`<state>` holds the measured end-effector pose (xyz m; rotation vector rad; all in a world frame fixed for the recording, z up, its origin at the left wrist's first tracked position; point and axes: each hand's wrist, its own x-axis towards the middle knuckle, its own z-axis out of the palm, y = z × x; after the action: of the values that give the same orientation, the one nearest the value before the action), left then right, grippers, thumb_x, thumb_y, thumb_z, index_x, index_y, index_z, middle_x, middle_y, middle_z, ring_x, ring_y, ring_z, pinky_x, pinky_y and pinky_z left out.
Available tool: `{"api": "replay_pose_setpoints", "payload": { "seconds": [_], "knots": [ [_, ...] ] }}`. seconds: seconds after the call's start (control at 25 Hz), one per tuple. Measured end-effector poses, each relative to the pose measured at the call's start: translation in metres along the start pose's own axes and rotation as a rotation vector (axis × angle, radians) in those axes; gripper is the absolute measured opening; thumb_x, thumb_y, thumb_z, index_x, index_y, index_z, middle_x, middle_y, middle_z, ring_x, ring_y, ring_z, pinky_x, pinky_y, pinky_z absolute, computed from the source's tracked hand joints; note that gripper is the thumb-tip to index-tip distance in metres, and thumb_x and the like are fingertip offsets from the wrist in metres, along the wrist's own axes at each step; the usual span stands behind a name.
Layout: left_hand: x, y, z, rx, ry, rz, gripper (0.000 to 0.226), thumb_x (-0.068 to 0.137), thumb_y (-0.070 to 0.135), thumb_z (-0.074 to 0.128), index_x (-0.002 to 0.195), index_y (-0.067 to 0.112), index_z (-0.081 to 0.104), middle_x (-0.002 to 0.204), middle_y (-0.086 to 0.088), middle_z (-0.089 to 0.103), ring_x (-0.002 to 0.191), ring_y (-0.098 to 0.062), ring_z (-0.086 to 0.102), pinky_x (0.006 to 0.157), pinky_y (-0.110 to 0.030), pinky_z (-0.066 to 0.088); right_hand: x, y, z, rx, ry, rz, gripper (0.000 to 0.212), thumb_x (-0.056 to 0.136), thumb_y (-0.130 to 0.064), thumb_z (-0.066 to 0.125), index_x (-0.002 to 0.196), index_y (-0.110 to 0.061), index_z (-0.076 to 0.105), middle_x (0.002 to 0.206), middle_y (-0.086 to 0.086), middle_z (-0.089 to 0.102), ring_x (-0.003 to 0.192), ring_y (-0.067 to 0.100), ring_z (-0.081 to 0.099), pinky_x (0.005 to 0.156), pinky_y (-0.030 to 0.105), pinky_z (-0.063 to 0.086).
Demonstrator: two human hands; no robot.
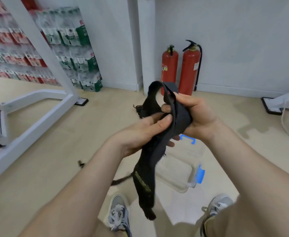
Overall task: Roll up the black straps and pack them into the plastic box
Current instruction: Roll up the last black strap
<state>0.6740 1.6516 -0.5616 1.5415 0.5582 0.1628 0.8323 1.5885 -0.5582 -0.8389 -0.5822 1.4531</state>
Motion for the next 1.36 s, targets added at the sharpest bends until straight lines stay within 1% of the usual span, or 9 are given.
{"api": "replay_pose_setpoints", "payload": {
  "seconds": [0.16, 0.32, 0.48, 0.56, 0.72, 0.84, 0.96, 1.16, 1.36],
  "knots": [
    [-0.018, -0.002, -0.007, 0.017, 0.17, 0.085, 0.051, 0.083, 0.048, 0.069, 0.124, 0.018, 0.062, 0.116, -0.001, 0.072, 0.103, -0.014, 0.069, 0.089, -0.036, 0.058, 0.003, 0.004, 0.012, -0.11, 0.108, -0.028, 0.015, 0.095, -0.023, 0.053, 0.092, -0.011, 0.062, 0.079, 0.007, 0.068, 0.068, 0.019, 0.067, 0.066, 0.029, 0.057],
    [-0.021, -0.006, -0.02, 0.179, -0.054, 0.006, 0.062, 0.082, 0.015, 0.078, 0.137, 0.022, 0.05, 0.125, 0.004, 0.069, 0.116, -0.013, 0.065, 0.099, -0.035, 0.052, 0.006, 0.012, 0.017, -0.272, 0.3, -0.114, 0.016, 0.097, -0.02, 0.056, 0.096, -0.012, 0.069, 0.085, 0.004, 0.075, 0.078, 0.018, 0.072, 0.069, 0.031, 0.058],
    [-0.023, -0.005, -0.04, 0.179, -0.11, -0.099, 0.045, 0.074, 0.051, 0.072, 0.107, 0.021, 0.061, 0.085, 0.005, 0.063, 0.077, -0.011, 0.059, 0.082, -0.037, 0.048, -0.001, -0.005, 0.003, -0.181, 0.475, -0.207, 0.015, 0.097, -0.021, 0.057, 0.097, -0.015, 0.071, 0.096, 0.004, 0.077, 0.086, 0.02, 0.074, 0.072, 0.033, 0.058],
    [-0.022, -0.004, -0.043, 0.053, -0.034, -0.081, 0.055, 0.073, 0.065, 0.063, 0.108, 0.023, 0.061, 0.074, 0.006, 0.05, 0.06, -0.007, 0.043, 0.064, -0.024, 0.04, -0.005, -0.011, -0.007, -0.279, 0.478, -0.183, 0.015, 0.098, -0.022, 0.056, 0.098, -0.016, 0.07, 0.1, 0.005, 0.076, 0.092, 0.022, 0.073, 0.082, 0.038, 0.058],
    [-0.022, 0.007, -0.043, -0.101, 0.473, -0.017, 0.016, 0.091, 0.041, 0.065, 0.085, 0.029, 0.058, 0.065, 0.004, 0.042, 0.046, -0.005, 0.036, 0.041, -0.017, 0.027, -0.008, -0.016, -0.017, -0.66, 0.577, -0.171, 0.02, 0.101, -0.024, 0.053, 0.093, -0.017, 0.07, 0.094, 0.005, 0.077, 0.092, 0.024, 0.072, 0.087, 0.039, 0.057],
    [-0.021, 0.007, -0.055, -0.114, 0.816, 0.074, 0.033, 0.086, 0.047, 0.07, 0.109, 0.032, 0.053, 0.091, 0.007, 0.059, 0.074, -0.009, 0.059, 0.061, -0.023, 0.048, -0.026, -0.027, -0.013, -0.61, 0.379, -0.17, 0.019, 0.099, -0.023, 0.053, 0.097, -0.009, 0.065, 0.091, 0.009, 0.077, 0.08, 0.021, 0.071, 0.069, 0.03, 0.058],
    [-0.01, 0.001, -0.048, -0.207, 0.9, 0.073, 0.057, 0.077, 0.05, 0.077, 0.121, 0.035, 0.043, 0.111, -0.005, 0.064, 0.092, -0.02, 0.066, 0.083, -0.039, 0.057, -0.034, -0.007, 0.01, -0.585, -0.013, 0.008, 0.034, 0.088, -0.024, 0.057, 0.11, 0.001, 0.064, 0.103, 0.01, 0.075, 0.079, 0.015, 0.07, 0.065, 0.024, 0.057],
    [0.006, -0.002, -0.034, -0.321, 1.118, 0.141, 0.03, 0.096, 0.008, 0.048, 0.121, 0.025, 0.043, 0.088, 0.003, 0.052, 0.061, -0.014, 0.05, 0.05, -0.02, 0.044, -0.017, 0.042, 0.034, -0.779, -0.211, 0.15, 0.02, 0.099, -0.013, 0.053, 0.093, -0.009, 0.072, 0.09, 0.007, 0.072, 0.08, 0.018, 0.067, 0.074, 0.026, 0.057],
    [0.0, 0.0, -0.041, -0.624, 1.193, 0.166, 0.046, 0.094, -0.007, 0.031, 0.116, 0.03, 0.047, 0.084, -0.001, 0.05, 0.065, -0.016, 0.051, 0.054, -0.026, 0.047, -0.015, 0.043, 0.029, -0.967, -0.229, 0.121, 0.024, 0.1, -0.018, 0.055, 0.098, 0.002, 0.068, 0.087, 0.012, 0.072, 0.08, 0.014, 0.062, 0.076, 0.03, 0.052]
  ]
}}
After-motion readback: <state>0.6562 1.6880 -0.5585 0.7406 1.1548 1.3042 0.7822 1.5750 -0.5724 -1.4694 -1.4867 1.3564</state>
